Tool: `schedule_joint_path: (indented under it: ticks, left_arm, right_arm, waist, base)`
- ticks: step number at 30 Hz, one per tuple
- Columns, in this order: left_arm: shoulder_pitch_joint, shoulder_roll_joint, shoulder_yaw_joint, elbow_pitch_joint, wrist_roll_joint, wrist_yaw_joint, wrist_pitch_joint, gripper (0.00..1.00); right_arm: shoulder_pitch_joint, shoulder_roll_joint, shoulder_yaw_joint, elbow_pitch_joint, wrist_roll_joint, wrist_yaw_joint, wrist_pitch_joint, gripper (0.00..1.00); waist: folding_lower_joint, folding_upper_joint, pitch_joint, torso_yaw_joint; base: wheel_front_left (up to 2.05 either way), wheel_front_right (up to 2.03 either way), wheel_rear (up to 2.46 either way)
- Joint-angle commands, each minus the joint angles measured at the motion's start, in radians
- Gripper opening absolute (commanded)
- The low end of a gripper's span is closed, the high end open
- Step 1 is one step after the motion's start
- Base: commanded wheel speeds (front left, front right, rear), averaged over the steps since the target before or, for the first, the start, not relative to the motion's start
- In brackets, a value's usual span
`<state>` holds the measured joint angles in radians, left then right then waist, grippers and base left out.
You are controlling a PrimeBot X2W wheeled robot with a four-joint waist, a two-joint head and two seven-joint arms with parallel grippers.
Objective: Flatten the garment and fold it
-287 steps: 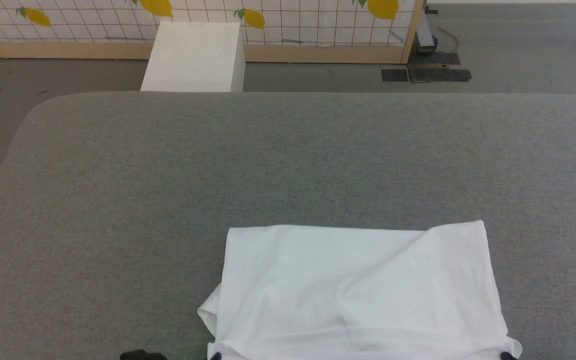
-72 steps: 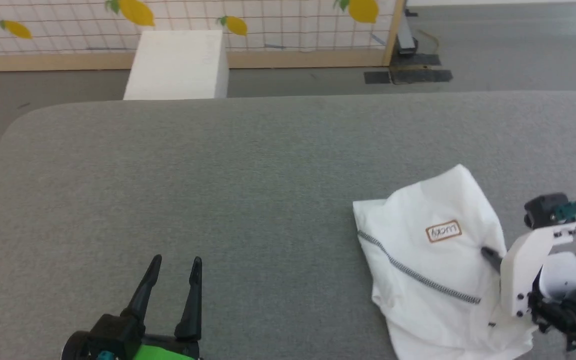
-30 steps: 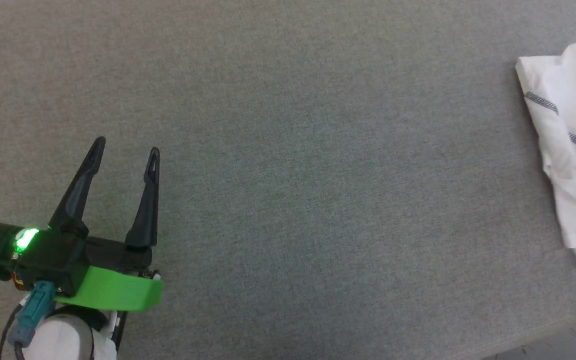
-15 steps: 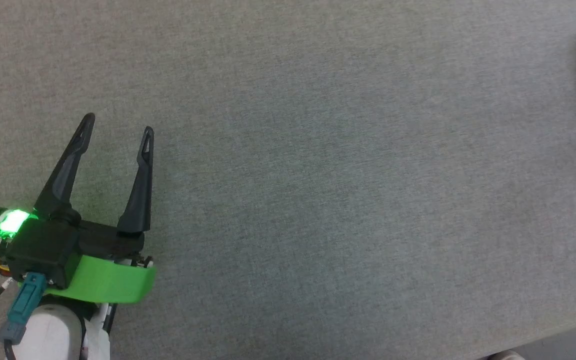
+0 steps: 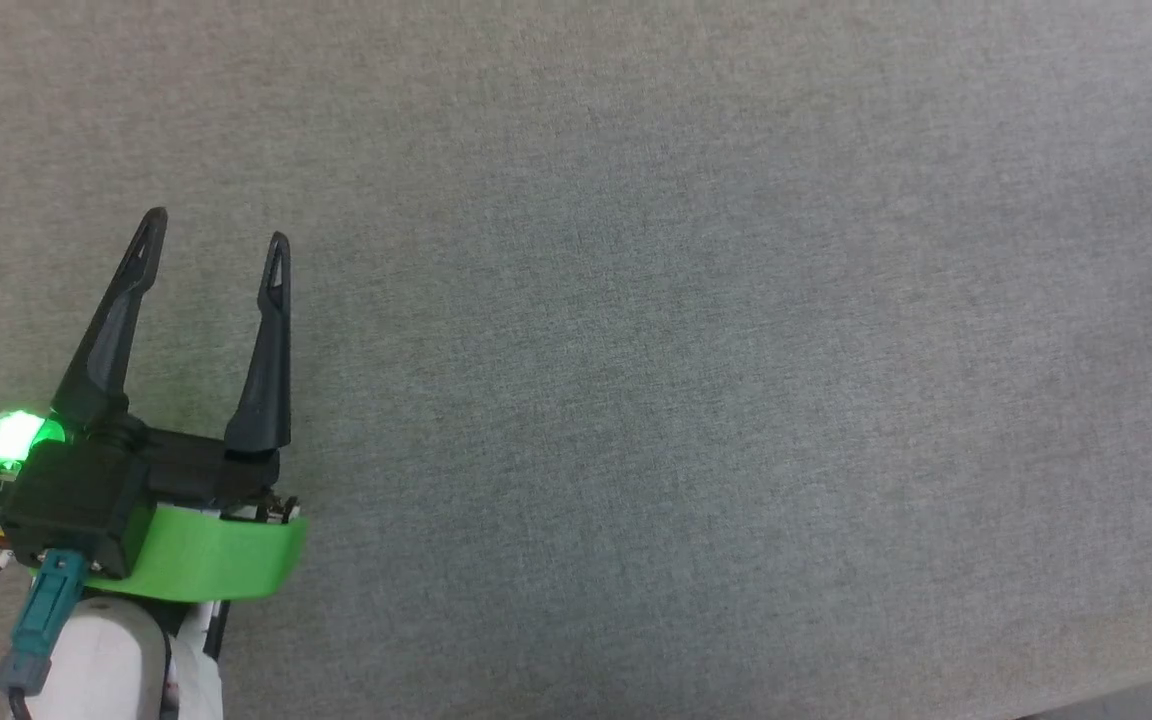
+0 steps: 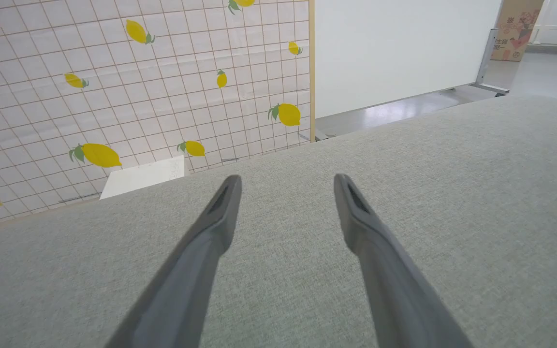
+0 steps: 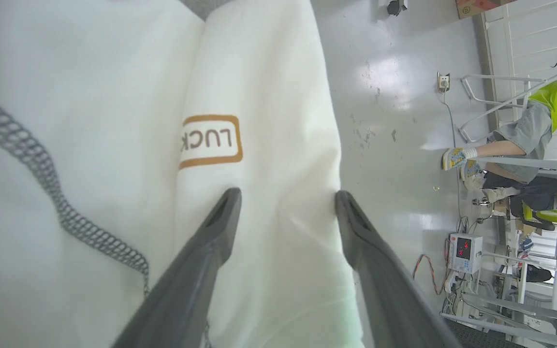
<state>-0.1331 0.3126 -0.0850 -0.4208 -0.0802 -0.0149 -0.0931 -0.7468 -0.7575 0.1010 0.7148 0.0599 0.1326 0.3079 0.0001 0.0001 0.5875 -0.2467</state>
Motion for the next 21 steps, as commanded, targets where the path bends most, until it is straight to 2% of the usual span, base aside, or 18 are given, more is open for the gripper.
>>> schedule_joint_path:
  ticks: [1,6,13,18,21]
  left_arm:
    - [-0.007,-0.007,0.001,0.007,0.001,0.011,-0.011,1.0]
    - [0.004,-0.042,0.005,0.043,-0.03,0.035,-0.038,1.0]
    - [0.039,-0.085,0.006,0.094,-0.09,0.044,-0.083,1.0]
    - [0.068,-0.103,0.003,0.152,-0.095,0.059,-0.112,1.0]
    - [0.083,-0.113,0.004,0.181,-0.094,0.071,-0.129,1.0]
  right_arm:
    - [-0.018,-0.005,0.001,0.011,-0.01,-0.002,-0.006,1.0]
    - [-0.015,-0.023,0.001,0.047,-0.012,-0.002,-0.016,1.0]
    - [0.034,-0.016,-0.003,0.038,0.007,-0.002,-0.036,1.0]
    - [0.113,0.039,-0.044,-0.022,0.031,-0.002,-0.071,1.0]
    - [0.166,0.101,-0.122,-0.069,0.049,-0.002,-0.104,1.0]
  waist:
    - [-0.0001,-0.0001,-0.026,0.008]
    - [-0.0001,-0.0001,-0.088,0.021]
    - [-0.0001,-0.0001,-0.196,0.04]
    - [-0.0001,-0.0001,-0.278,0.06]
    - [-0.0001,-0.0001,-0.325,0.078]
  base:
    - [0.0,0.0,0.0]
    - [0.0,0.0,0.0]
    - [0.0,0.0,0.0]
    - [0.0,0.0,0.0]
    - [0.0,0.0,0.0]
